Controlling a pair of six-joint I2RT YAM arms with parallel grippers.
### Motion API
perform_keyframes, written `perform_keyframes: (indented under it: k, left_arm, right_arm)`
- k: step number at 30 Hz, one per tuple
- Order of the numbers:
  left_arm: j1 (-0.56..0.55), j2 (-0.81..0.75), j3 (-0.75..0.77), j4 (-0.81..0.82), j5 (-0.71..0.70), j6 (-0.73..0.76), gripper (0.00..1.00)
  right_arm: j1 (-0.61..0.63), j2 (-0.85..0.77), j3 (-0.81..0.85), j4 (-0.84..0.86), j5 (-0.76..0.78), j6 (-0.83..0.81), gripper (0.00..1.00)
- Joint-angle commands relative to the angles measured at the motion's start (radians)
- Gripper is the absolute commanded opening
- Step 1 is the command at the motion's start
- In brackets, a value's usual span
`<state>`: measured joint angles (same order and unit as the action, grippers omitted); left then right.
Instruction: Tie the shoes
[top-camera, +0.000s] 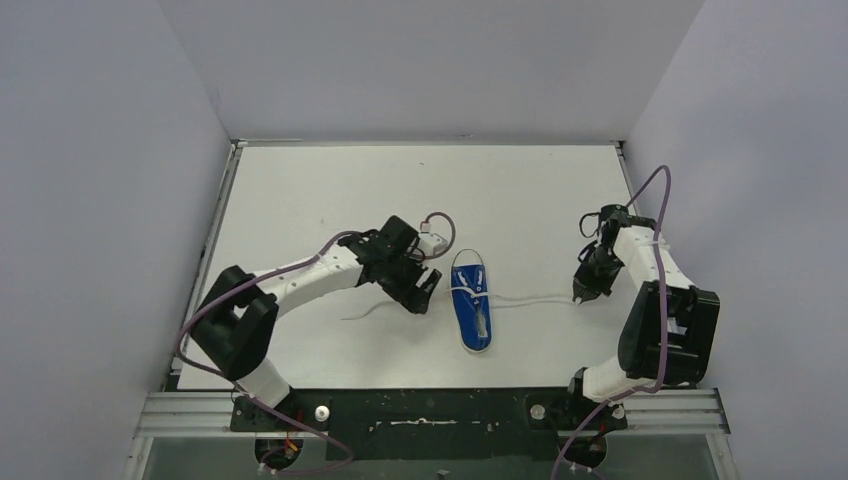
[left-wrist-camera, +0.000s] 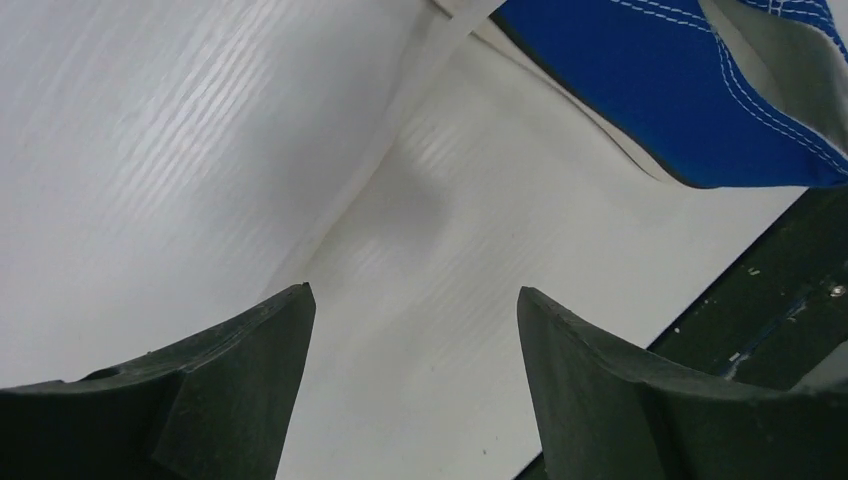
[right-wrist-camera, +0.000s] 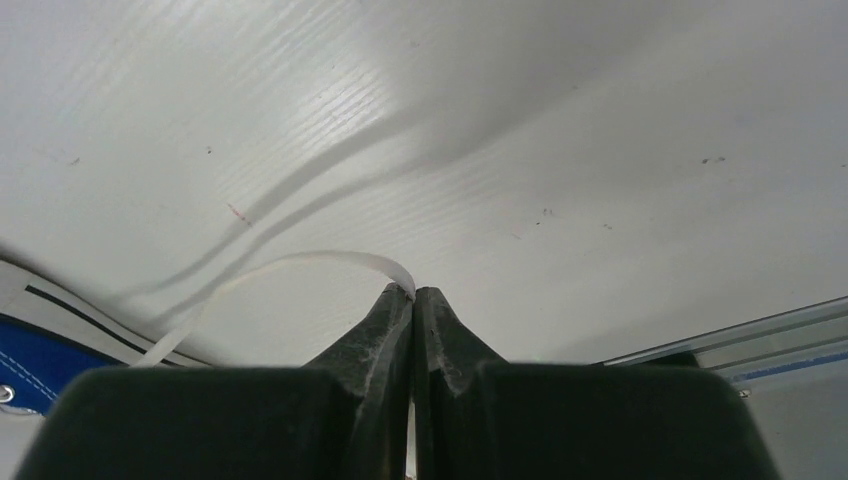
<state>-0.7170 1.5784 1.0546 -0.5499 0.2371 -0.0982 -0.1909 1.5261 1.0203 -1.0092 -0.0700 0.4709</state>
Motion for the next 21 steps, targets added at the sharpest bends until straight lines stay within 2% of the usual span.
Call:
perform_keyframes:
  k: [1,5,11,18,21]
  left_arm:
    - [-0.053,0.153,0.071,0.167,0.010,0.125,0.70]
    - [-0.058,0.248,0.127,0.225,-0.041,0.127,0.64]
    - [-0.061,0.308,0.150,0.316,-0.016,0.105,0.60]
    - [-0.106,0.308,0.097,0.365,0.012,0.058,0.52]
    - [-0.108,0.312,0.078,0.382,-0.012,0.047,0.42]
  right_arm:
    - [0.022,-0.073,-0.030,0.009,-0.054,-0.037,0.00]
    - [0.036,-0.092,-0.032,-0.013,-0.104,-0.042,0.00]
    - [0.047,-0.109,-0.020,-0.036,-0.111,-0.046,0.00]
    - [0.047,-0.120,-0.015,-0.043,-0.114,-0.046,0.00]
    - [0.047,-0.125,-0.020,-0.038,-0.115,-0.043,0.00]
